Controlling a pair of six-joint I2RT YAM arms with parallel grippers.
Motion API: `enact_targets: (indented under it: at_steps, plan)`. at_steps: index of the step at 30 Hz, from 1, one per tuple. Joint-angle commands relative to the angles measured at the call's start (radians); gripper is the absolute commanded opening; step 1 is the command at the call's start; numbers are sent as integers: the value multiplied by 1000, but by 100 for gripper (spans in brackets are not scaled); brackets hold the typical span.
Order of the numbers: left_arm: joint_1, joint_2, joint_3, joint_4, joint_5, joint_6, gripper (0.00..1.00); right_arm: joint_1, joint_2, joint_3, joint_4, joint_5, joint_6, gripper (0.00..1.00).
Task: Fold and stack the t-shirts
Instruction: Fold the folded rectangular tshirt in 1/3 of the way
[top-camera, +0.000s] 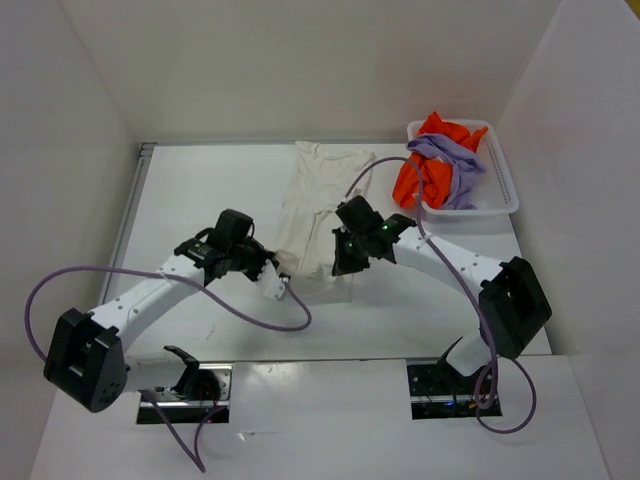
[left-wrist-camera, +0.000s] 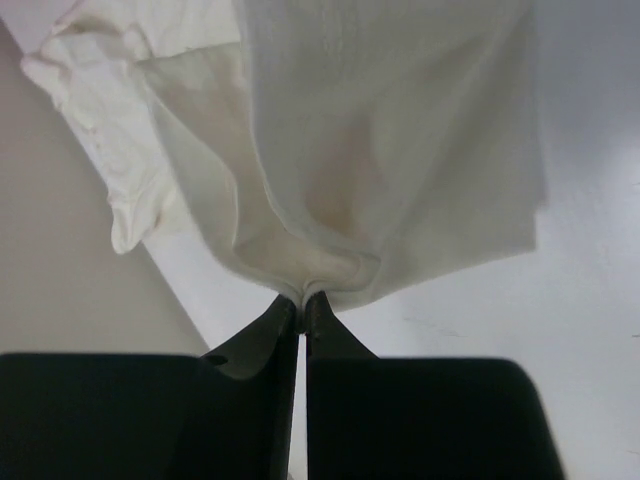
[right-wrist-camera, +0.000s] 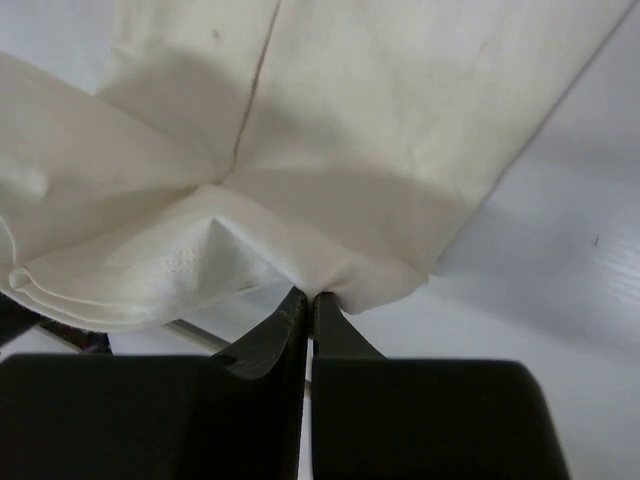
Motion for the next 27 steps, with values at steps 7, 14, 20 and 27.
enact_targets:
  at_steps: [7,14,20,27]
  plan:
    - [94,218,177,180,49,-19,0,-209,161,196,82,-28,-132,0]
    - [94,366,241,358,48,-28,0,-278,298,297,82,-28,-182,0]
    - [103,476,299,464,48,-50,0,-337,367,383,100,-50,-202,0]
    - [123,550,339,561,48,-68,1,-375,450,447,88,-59,-220,0]
